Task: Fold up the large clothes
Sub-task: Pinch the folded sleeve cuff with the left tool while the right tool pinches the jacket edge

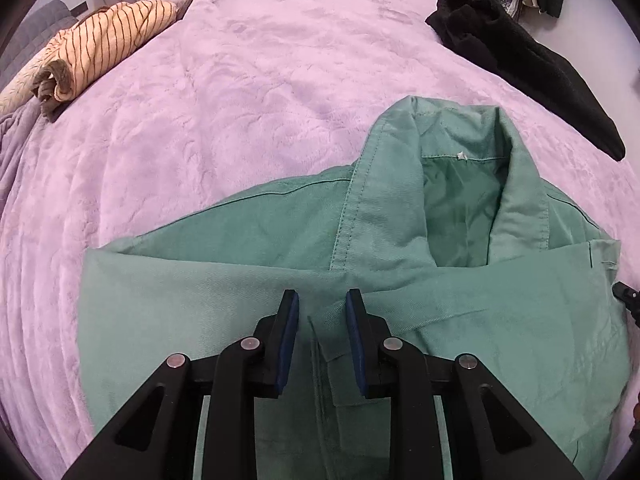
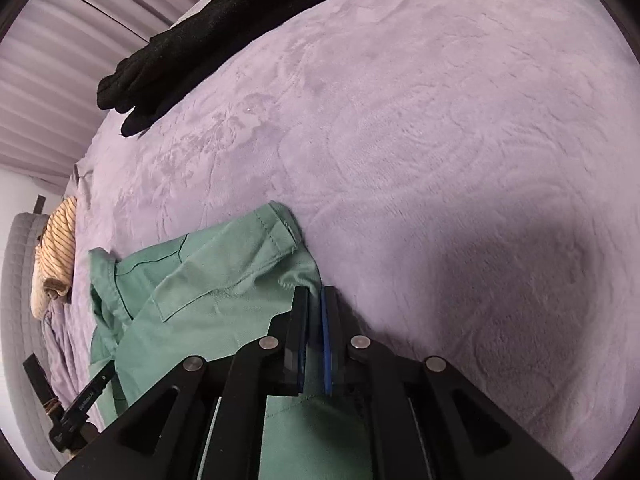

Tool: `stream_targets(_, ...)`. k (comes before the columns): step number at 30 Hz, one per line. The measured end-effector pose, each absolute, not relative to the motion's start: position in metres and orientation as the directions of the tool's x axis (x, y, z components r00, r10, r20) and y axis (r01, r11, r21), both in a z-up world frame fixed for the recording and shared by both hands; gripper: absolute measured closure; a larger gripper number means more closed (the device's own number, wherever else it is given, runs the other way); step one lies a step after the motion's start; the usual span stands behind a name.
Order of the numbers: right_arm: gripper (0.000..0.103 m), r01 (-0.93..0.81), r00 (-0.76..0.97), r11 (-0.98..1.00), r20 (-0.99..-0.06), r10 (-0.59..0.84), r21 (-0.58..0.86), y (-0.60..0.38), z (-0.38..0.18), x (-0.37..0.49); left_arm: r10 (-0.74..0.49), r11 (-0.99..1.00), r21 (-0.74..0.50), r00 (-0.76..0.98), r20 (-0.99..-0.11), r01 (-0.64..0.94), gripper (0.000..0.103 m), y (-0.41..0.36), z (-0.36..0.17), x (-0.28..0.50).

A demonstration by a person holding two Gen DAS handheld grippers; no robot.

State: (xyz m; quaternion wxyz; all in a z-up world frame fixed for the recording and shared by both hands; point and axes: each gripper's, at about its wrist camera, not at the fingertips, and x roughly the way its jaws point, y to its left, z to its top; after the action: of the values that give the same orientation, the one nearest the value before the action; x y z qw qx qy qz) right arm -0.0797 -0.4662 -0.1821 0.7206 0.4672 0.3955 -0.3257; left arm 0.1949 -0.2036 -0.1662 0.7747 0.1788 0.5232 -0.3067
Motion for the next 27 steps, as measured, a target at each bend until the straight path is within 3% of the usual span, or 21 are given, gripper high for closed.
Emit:
stream_targets(3, 0.094, 0.829, 0.466, 0.407, -0.877, -0.12, 0.385, -0.449, -0.158, -0.094, -0.284, 0.732, -0.013, 0.287, -0.915, 0.681, 0.077, -0.185, -0.148, 0.189)
stream_targets(9, 0.094, 0.778, 0.488, 0.491, -0.87, -0.079, 0.392, -0.391, -0.135, -0.121, -0.353, 0.698, -0.098, 0.221, -0.909, 0.71, 0.077, -0.152, -0.137, 0.147)
stream_targets(13, 0.095, 0.781, 0.4, 0.54, -0.915, -0.047, 0.314, -0.364, -0.165, -0.12, -0.271, 0.679, -0.023, 0.222, -0.937, 0.734, 0.076, -0.152, -0.172, 0.12)
stream_targets(16, 0.1, 0.777, 0.382, 0.558, -0.923, -0.049, 0.292, -0.36, -0.182, -0.125, -0.33, 0.713, -0.116, 0.184, -0.926, 0.692, 0.075, -0.138, -0.18, 0.129)
stream_targets(21, 0.1, 0.803, 0.37, 0.521, -0.927, -0.055, 0.289, -0.36, -0.171, -0.145, -0.234, 0.752, -0.048, 0.198, -0.952, 0.657, 0.075, -0.119, -0.172, 0.139)
stream_targets(27, 0.095, 0.819, 0.362, 0.49, -0.931, -0.039, 0.298, -0.346, -0.151, -0.158, -0.21, 0.769, -0.041, 0.192, -0.959, 0.638, 0.075, -0.085, -0.156, 0.132)
